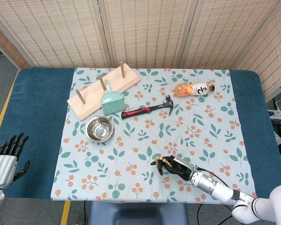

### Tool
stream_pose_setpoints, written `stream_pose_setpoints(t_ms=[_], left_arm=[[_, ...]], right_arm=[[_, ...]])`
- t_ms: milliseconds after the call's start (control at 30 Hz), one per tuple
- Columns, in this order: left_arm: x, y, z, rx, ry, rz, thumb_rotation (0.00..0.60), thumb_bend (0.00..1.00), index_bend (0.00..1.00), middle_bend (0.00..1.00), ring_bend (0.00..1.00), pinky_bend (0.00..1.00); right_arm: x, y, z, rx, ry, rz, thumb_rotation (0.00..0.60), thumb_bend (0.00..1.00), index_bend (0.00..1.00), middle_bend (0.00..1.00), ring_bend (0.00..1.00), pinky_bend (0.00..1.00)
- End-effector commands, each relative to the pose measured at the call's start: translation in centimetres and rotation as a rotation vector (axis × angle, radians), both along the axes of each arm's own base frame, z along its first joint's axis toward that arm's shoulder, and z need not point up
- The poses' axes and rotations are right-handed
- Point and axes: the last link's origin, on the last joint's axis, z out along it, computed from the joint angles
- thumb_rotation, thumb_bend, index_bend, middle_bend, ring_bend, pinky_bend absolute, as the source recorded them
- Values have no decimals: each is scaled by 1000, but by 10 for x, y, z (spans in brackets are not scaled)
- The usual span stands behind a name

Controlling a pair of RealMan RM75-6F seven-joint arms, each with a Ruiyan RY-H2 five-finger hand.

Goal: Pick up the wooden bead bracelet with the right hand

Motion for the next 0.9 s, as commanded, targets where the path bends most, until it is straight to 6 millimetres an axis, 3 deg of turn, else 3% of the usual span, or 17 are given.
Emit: stream_pose_setpoints(t_ms=[33, 367, 433, 467, 567, 600, 700, 767, 900], left_arm=[[0, 0, 0, 0, 0, -1, 600, 439, 23, 0, 0, 174], [1, 1, -2, -3, 2, -2, 600, 439, 23, 0, 0, 174], [1, 1, -2, -4, 2, -2, 600, 439, 23, 0, 0, 174], [1, 1, -2, -3, 2, -3, 600, 440, 23, 0, 0, 174], [1, 0, -1, -3, 1, -4, 600, 440, 23, 0, 0, 174], [1, 0, -2, -3, 1, -4, 600, 440, 23, 0, 0, 174], [1, 1, -2, -4, 1, -5, 600, 439, 23, 0, 0, 174], [1, 1, -2, -5, 2, -5, 600, 439, 23, 0, 0, 174], [1, 1, -3, -7, 2, -5, 600, 439, 23, 0, 0, 174]], right_arm=[[0, 0, 1, 4, 2, 5, 578, 1000, 520, 613, 187, 92], [-3, 0, 4, -27, 21, 40, 600, 1000, 439, 607, 161, 87], [-5, 2, 2, -50, 48, 62, 560, 977, 398, 582, 150, 78], [-5, 2, 2, -53, 56, 65, 533, 931, 386, 571, 147, 73], [-6, 2, 3, -65, 72, 72, 413, 640, 349, 537, 140, 56], [-6, 2, 4, -64, 72, 70, 413, 588, 347, 535, 140, 55], [-6, 0, 6, -77, 74, 55, 534, 574, 377, 535, 142, 55], [-7, -3, 8, -87, 69, 33, 582, 574, 413, 535, 144, 57], [-12, -16, 16, -181, 83, -21, 600, 609, 577, 600, 208, 74]])
